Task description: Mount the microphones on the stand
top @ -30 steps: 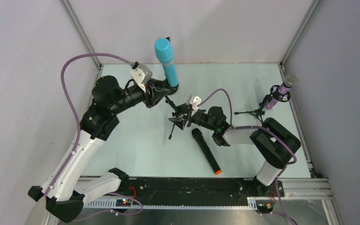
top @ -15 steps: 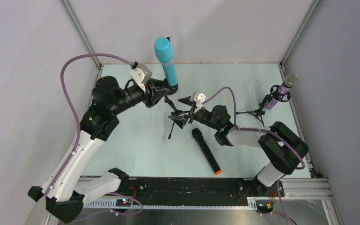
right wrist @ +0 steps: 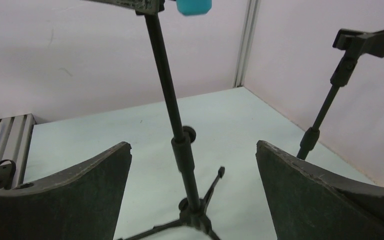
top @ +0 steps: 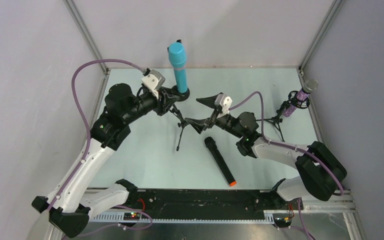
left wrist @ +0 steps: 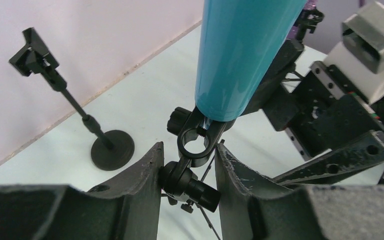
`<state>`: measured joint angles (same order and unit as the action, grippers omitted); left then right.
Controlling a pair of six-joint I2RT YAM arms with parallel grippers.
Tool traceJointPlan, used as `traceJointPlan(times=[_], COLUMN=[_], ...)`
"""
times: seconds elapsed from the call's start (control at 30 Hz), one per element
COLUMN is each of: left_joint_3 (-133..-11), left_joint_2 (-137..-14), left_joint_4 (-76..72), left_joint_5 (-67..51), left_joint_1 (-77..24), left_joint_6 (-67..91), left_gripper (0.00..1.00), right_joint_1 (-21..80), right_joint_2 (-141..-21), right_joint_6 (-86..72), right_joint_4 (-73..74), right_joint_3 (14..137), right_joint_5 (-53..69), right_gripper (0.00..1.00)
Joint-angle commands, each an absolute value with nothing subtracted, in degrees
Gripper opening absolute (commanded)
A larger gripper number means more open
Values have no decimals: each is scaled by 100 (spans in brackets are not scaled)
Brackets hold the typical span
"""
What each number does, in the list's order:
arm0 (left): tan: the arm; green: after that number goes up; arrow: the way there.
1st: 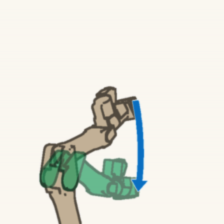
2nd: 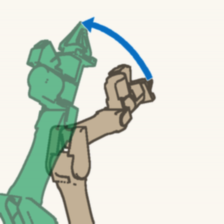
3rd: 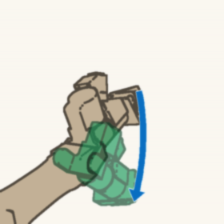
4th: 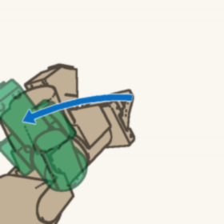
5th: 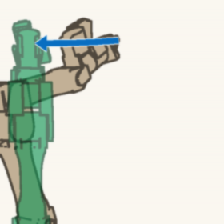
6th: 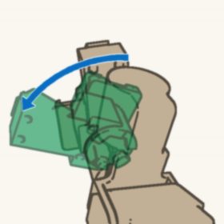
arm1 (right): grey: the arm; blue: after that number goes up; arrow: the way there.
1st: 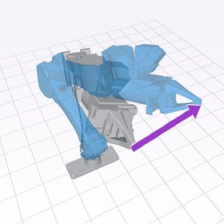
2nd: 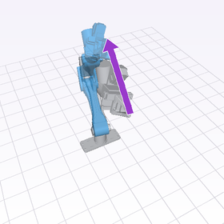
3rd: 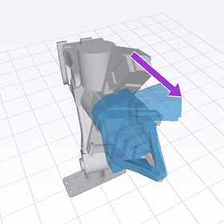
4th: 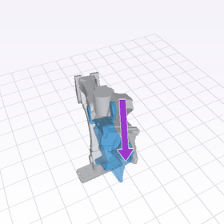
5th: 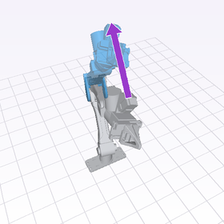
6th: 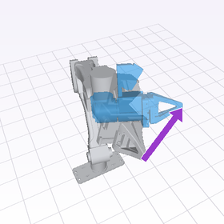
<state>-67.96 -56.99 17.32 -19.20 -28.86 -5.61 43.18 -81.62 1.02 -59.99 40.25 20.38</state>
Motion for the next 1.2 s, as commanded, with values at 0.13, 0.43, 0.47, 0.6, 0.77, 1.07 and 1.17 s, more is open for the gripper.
traceJointPlan(times=[0.13,0.43,0.47,0.6,0.77,1.07,1.17], left_joint_3=[-6806,-6722,-6712,-6711,-6783,-6925,-6927], left_joint_2=[-5704,-5821,-5820,-5843,-5897,-6116,-6184], left_joint_4=[1032,1031,1034,1037,1036,1118,1117], left_joint_5=[-1126,-710,-700,-701,-674,-655,-670], left_joint_1=[-2901,-2802,-2768,-2621,-2459,-2078,-1907], left_joint_6=[-562,-606,-606,-603,-674,-792,-917], left_gripper=[0,0,0,0,0,0,0], right_joint_1=[4157,4102,4104,4109,4132,4143,4142], right_joint_2=[-7694,-7446,-7409,-7336,-7227,-7114,-7103], right_joint_6=[-116,-189,-205,-279,-294,-163,-164], right_joint_4=[-5889,-5644,-5630,-5605,-5523,-5312,-5268], right_joint_3=[3470,3124,3068,2888,2737,2707,2707], right_joint_5=[1849,1793,1747,1683,1571,1498,1525], right_gripper=[100,99,99,100,99,99,99])
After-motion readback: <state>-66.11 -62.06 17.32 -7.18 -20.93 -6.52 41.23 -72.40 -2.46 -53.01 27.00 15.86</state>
